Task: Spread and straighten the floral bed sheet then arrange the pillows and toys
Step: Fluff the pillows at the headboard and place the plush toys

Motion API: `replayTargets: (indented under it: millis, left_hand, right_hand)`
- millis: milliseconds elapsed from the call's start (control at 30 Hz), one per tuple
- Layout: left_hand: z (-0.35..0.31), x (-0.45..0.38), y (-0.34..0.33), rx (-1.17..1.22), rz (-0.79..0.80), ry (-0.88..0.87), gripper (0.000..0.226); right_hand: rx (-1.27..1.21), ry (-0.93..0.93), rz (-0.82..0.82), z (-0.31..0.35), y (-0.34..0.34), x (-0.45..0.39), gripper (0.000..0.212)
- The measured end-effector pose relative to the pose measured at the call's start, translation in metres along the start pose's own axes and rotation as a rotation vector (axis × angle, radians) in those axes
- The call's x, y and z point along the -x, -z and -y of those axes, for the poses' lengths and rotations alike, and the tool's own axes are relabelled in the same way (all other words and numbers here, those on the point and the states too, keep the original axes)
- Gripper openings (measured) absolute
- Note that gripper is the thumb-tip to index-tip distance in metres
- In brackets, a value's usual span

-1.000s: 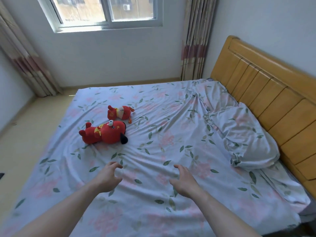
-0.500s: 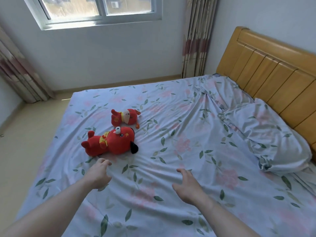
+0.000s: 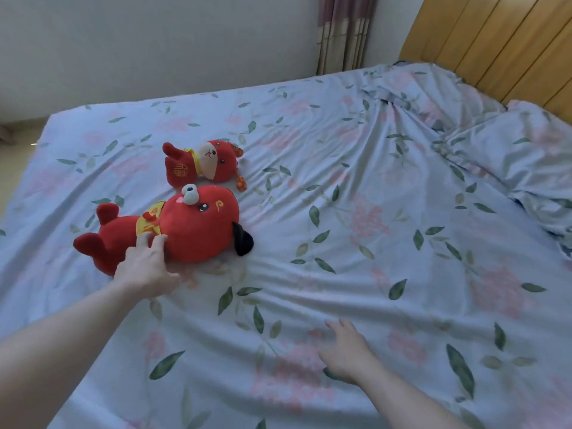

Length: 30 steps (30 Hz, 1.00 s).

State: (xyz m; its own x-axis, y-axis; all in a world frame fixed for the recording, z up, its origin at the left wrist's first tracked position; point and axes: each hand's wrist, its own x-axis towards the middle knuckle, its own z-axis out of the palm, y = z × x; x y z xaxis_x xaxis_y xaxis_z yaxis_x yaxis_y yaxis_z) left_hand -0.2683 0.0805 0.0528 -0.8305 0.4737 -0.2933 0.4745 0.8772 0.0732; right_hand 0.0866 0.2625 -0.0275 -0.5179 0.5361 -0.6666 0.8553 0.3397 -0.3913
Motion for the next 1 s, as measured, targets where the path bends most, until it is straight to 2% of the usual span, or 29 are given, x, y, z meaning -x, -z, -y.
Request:
replayTargets:
  millis: [67, 167, 267, 300, 333, 433, 500, 567, 633, 767, 833, 1000]
  left_hand:
    - [0.002, -0.023, -0.019, -0.036, 0.000, 0.024, 0.130]
    - [0.007, -0.051, -0.051, -0.033, 0.010, 0.019, 0.141]
    - [0.017, -0.073, -0.075, 0.011, -0.084, 0.068, 0.157]
    - [0.021, -0.082, -0.079, 0.017, -0.130, 0.105, 0.154]
    - [0.027, -0.090, -0.083, 0.010, -0.174, 0.138, 0.141]
    - [0.050, -0.120, -0.085, -0.015, -0.265, 0.139, 0.065]
    - [0.075, -0.137, -0.093, -0.070, -0.253, 0.080, 0.039]
    - [0.090, -0.142, -0.094, -0.124, -0.231, 0.015, 0.034]
    - [0.075, -0.121, -0.083, -0.097, -0.230, -0.064, 0.034]
    - [0.006, -0.039, -0.031, 0.056, -0.338, -0.230, 0.034]
    - [-0.026, 0.000, 0.001, 0.158, -0.312, -0.264, 0.029]
    - [-0.099, 0.139, 0.092, 0.371, -0.125, -0.373, 0.024]
  right_hand:
    - [-0.001, -0.034, 0.027, -0.016, -0.029, -0.023, 0.068]
    - [0.077, -0.070, 0.059, -0.037, -0.066, -0.052, 0.080]
    - [0.193, -0.069, 0.047, -0.042, -0.092, -0.072, 0.085]
    - [0.222, -0.077, 0.031, -0.043, -0.097, -0.077, 0.087]
    - [0.244, -0.082, 0.027, -0.045, -0.101, -0.080, 0.088]
    - [0.281, -0.063, 0.048, -0.051, -0.101, -0.083, 0.090]
    - [0.299, -0.054, 0.079, -0.051, -0.099, -0.084, 0.091]
    - [0.269, -0.058, 0.088, -0.048, -0.093, -0.083, 0.090]
    - [0.178, -0.080, 0.129, -0.047, -0.078, -0.072, 0.085]
    - [-0.143, -0.170, 0.247, -0.047, -0.035, -0.016, 0.072]
    - [-0.222, -0.239, 0.249, -0.045, -0.004, 0.027, 0.072]
    - [-0.476, -0.252, -0.015, -0.030, 0.097, 0.167, 0.076]
